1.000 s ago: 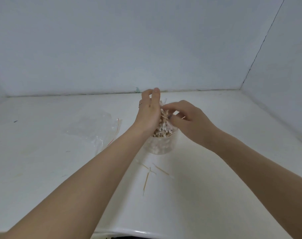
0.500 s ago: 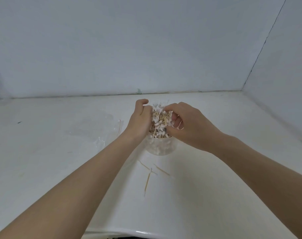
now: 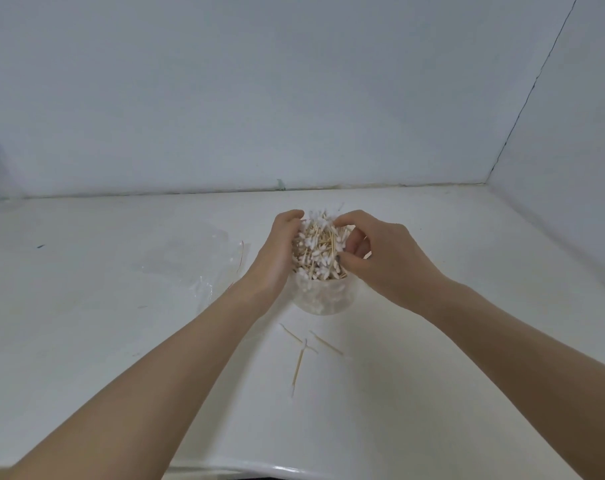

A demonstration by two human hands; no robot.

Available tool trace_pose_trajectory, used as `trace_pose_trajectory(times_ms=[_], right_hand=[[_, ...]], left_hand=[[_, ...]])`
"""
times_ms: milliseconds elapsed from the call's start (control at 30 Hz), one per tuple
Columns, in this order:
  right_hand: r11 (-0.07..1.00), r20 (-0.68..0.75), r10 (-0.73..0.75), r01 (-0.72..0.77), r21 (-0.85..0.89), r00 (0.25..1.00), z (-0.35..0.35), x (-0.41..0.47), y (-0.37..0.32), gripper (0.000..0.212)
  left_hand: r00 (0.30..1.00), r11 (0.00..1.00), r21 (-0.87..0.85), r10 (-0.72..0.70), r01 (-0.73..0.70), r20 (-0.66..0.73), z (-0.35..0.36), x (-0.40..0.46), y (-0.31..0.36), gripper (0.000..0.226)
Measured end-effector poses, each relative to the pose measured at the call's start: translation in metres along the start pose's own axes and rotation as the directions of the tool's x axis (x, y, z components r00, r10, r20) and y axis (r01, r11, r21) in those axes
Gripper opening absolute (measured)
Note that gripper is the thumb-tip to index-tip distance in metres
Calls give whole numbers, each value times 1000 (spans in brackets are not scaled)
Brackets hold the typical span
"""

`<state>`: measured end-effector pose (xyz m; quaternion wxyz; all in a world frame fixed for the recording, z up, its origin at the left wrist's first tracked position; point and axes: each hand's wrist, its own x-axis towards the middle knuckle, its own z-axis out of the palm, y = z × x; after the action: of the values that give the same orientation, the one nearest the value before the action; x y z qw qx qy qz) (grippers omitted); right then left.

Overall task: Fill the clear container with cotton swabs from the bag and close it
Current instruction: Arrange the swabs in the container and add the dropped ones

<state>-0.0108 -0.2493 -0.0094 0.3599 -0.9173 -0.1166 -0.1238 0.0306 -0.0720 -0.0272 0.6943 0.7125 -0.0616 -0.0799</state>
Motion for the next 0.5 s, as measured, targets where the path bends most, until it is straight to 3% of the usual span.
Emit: trace_pose_trajectory(times_ms=[100,300,500], right_hand=[[999,-43,24,-22,38,999,-3,-3,1,34],[999,-106,17,-13,42,994,-9,-1,-3,30],[969,-250,96,-33,245,964,-4,2,-17,21]], left_hand=[[1000,998,67,5,-4,-21,-4,-3,-4,36],[989,975,187,132,-118,-63,-6,-6,-7,30],[967,961,230,195,-154,-164,-6,-7,-6,22]])
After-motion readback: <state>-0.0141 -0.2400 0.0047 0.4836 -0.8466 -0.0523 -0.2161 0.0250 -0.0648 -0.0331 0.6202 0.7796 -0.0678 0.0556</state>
